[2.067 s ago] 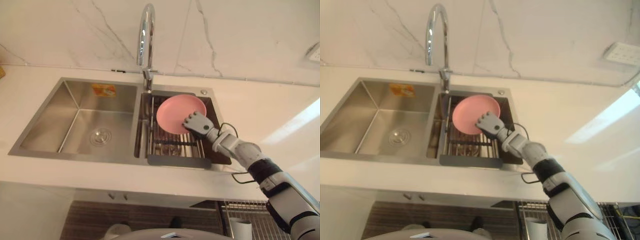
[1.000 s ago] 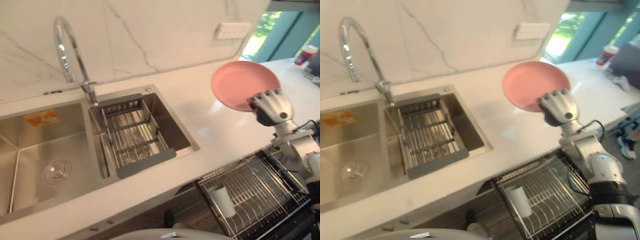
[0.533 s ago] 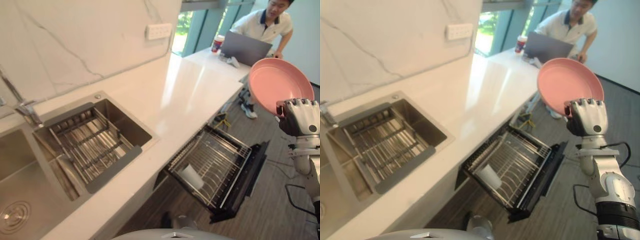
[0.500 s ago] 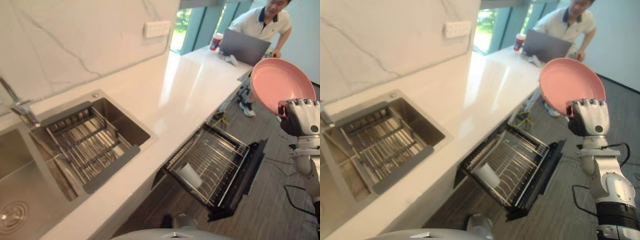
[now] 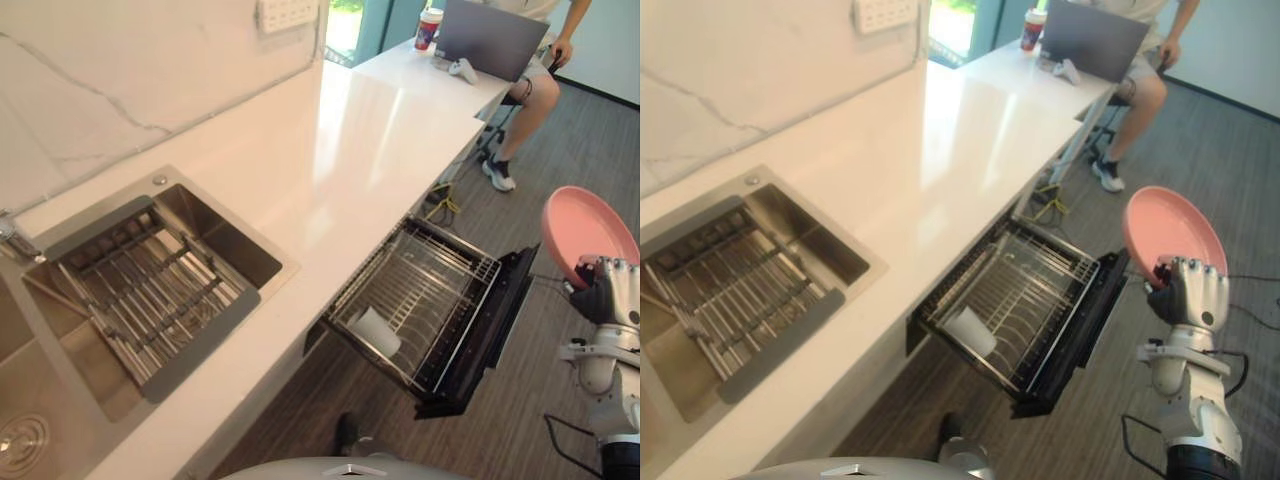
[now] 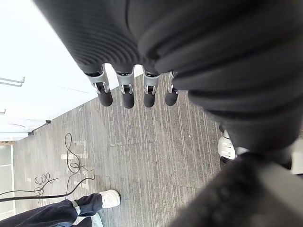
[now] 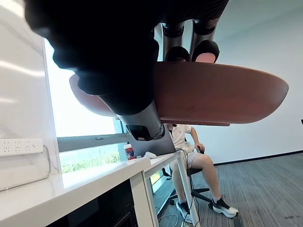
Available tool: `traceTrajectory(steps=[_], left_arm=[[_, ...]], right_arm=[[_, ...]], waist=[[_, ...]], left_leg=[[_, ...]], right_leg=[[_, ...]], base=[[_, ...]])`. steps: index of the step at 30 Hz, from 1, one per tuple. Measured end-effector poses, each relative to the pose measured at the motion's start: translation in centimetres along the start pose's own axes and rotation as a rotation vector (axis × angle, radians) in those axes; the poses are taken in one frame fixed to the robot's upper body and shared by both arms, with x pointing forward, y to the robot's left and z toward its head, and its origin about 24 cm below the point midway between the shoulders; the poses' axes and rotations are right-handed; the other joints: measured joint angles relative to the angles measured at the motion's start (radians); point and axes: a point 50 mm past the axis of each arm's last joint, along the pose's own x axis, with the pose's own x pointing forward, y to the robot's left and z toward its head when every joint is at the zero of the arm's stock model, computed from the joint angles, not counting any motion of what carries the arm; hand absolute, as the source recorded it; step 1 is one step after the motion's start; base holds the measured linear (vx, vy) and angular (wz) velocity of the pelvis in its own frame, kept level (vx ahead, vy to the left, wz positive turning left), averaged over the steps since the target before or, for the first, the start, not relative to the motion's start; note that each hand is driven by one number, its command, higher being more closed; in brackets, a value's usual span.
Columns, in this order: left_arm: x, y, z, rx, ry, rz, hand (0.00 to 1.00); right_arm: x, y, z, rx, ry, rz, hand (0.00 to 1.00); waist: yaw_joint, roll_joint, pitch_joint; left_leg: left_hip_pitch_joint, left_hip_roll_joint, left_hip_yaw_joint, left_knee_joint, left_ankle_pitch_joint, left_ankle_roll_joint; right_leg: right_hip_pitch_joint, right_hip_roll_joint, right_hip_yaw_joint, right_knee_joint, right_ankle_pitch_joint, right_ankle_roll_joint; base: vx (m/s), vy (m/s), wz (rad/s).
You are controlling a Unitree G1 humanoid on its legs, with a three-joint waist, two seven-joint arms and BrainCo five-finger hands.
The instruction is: Walk over to the sink, pick up the cup, carry it to the dishwasher, place the cup inside the dishwasher, then close the dishwasher door
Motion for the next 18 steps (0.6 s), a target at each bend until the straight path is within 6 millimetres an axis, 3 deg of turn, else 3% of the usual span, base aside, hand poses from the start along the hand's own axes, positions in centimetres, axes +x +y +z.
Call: traceTrajectory(steps=[3, 9, 18], left_arm=[[0.0, -0.1, 0.1, -0.011, -0.013, -0.018, 0.00], [0.1, -0.6, 0.5, 0.005, -0.060, -0.034, 0.00], [-0.6, -0.8, 1.7, 0.064, -0.105, -0.038, 0.00]], right_arm=[[-1.0, 1.1, 0.4, 0.045, 0.033, 0.032, 1.00], [-2.3, 2.4, 0.5, 0.067, 0.087, 0.112, 1.00], [-3.9, 5.2, 0.3, 0.204, 0.249, 0.215, 1.00]], waist=[[0.010, -0.003, 0.009], [0.025, 0.020, 0.020], [0.059, 0.016, 0.049]], left_leg=[[-0.002, -0.024, -0.006, 0.001, 0.000, 0.018], [-0.022, -0.061, -0.046, 0.003, -0.001, 0.043], [-0.082, -0.081, -0.121, 0.018, 0.010, 0.063]], right_leg=[[0.006, -0.024, 0.002, -0.015, 0.022, 0.007], [0.003, -0.069, -0.014, -0.008, 0.031, 0.021], [-0.029, -0.103, -0.037, 0.032, 0.023, 0.029]], base=[[-0.12, 0.092, 0.04], [-0.10, 0.063, 0.13], [-0.03, 0.027, 0.25]])
